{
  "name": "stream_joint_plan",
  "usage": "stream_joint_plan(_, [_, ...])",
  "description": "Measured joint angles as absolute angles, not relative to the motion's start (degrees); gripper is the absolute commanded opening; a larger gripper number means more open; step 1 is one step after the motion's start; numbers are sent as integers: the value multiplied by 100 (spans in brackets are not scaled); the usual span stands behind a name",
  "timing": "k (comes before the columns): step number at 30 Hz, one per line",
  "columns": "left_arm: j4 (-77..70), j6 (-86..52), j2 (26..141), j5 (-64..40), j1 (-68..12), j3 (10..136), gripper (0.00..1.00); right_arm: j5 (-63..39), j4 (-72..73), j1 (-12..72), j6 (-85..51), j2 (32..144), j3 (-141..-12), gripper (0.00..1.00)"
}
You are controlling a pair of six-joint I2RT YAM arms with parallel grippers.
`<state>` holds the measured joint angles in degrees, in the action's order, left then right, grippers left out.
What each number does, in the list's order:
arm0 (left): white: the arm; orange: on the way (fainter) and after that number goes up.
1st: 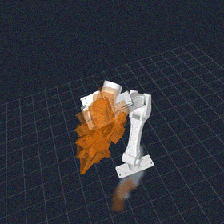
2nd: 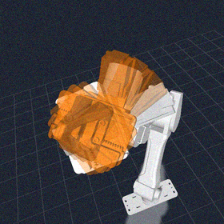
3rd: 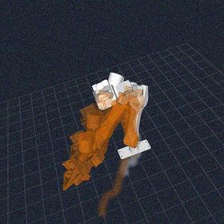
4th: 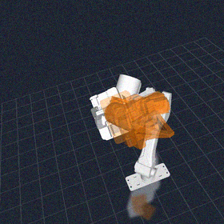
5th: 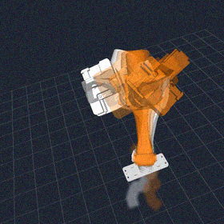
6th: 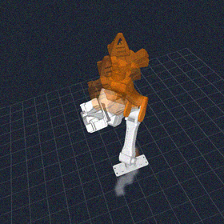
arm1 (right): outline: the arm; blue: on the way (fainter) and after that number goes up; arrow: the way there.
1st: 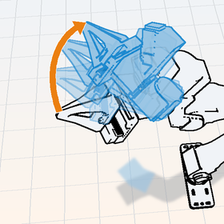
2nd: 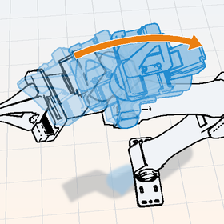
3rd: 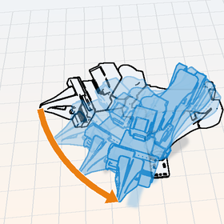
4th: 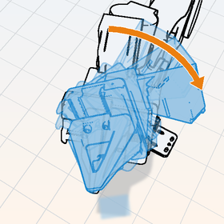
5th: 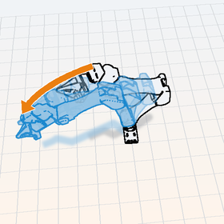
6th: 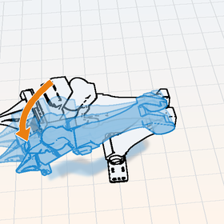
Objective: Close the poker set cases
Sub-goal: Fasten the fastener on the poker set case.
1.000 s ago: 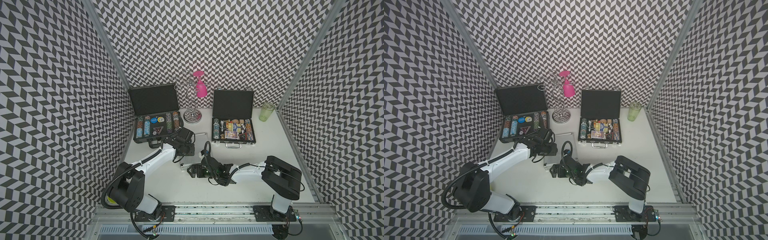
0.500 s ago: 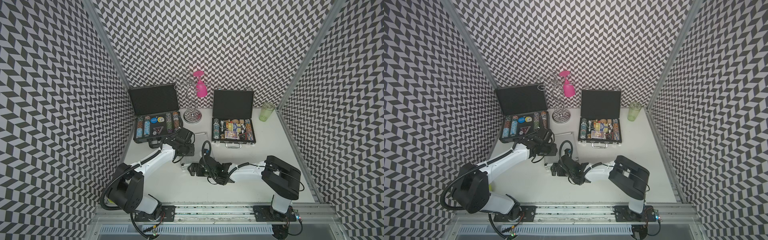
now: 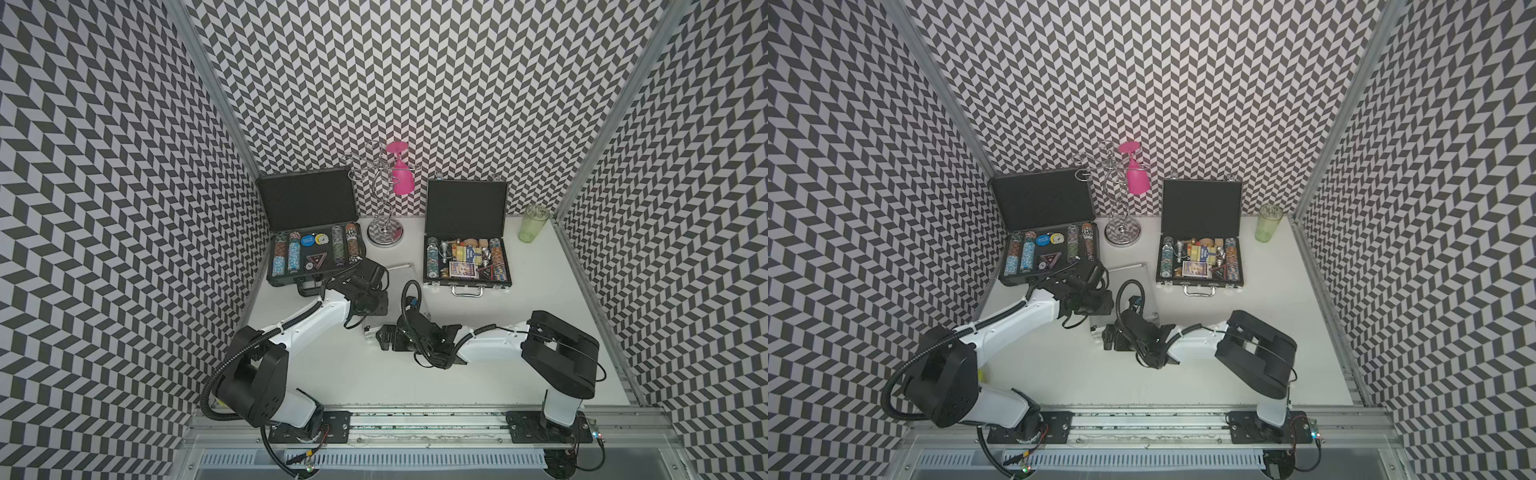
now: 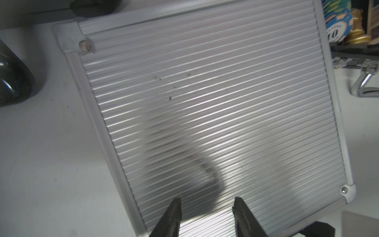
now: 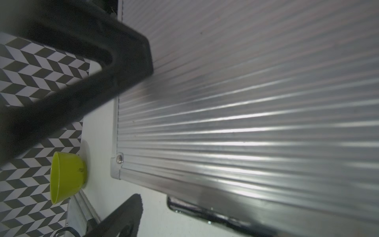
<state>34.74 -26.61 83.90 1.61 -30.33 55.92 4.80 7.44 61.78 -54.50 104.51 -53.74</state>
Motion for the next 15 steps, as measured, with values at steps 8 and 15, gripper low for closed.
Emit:
stream_joint_plan(8, [3470, -2650, 8390, 161, -3033, 5566, 44, 379, 1087, 6173, -5548, 10471, -5240, 100])
stream_joint_plan(15, [3465, -2641, 8388, 163, -3022, 5505, 44, 130, 1992, 6066, -5911, 10311, -4663, 98])
